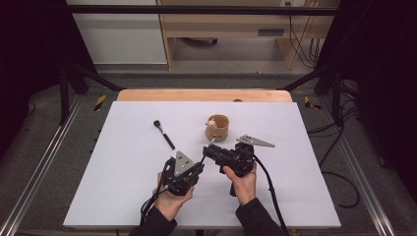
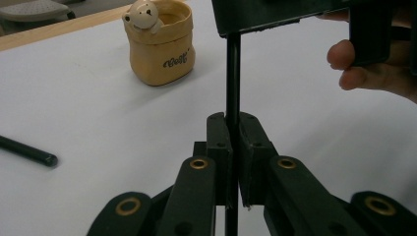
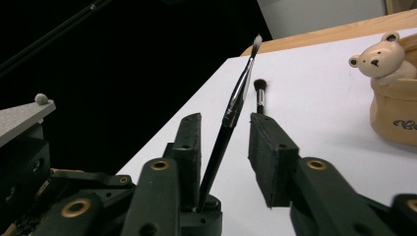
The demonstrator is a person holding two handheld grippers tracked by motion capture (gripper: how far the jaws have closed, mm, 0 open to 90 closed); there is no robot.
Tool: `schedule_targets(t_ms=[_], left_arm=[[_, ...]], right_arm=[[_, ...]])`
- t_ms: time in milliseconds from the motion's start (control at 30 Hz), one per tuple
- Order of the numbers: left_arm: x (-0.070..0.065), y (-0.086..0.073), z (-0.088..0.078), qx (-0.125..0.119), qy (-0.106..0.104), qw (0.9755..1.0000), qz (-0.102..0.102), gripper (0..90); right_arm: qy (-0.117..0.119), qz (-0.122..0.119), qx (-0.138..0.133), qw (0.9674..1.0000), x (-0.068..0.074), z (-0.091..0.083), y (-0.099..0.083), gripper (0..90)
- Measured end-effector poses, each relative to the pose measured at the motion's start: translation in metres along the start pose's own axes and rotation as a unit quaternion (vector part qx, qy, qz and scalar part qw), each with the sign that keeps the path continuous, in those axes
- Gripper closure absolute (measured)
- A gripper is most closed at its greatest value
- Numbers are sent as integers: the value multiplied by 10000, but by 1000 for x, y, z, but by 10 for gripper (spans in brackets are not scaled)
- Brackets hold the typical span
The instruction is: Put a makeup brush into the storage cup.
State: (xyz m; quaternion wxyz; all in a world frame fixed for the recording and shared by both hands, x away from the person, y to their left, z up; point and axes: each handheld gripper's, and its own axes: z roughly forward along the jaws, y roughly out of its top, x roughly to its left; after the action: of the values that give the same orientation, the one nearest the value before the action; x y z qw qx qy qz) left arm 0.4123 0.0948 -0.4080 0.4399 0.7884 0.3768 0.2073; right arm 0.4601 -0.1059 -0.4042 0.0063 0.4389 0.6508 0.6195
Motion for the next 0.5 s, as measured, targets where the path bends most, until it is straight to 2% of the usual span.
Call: schedule_targets(t_ms=[233,500], left_arm=[[-2,0,1,-14,-33,10000,-8,848],[-6,0,2,-52,-53,10000,-28,845]], right_arm=[[61,39,-48,10000,-1,0,0,786],[152,135,-77,9998,0,-1,0,824]])
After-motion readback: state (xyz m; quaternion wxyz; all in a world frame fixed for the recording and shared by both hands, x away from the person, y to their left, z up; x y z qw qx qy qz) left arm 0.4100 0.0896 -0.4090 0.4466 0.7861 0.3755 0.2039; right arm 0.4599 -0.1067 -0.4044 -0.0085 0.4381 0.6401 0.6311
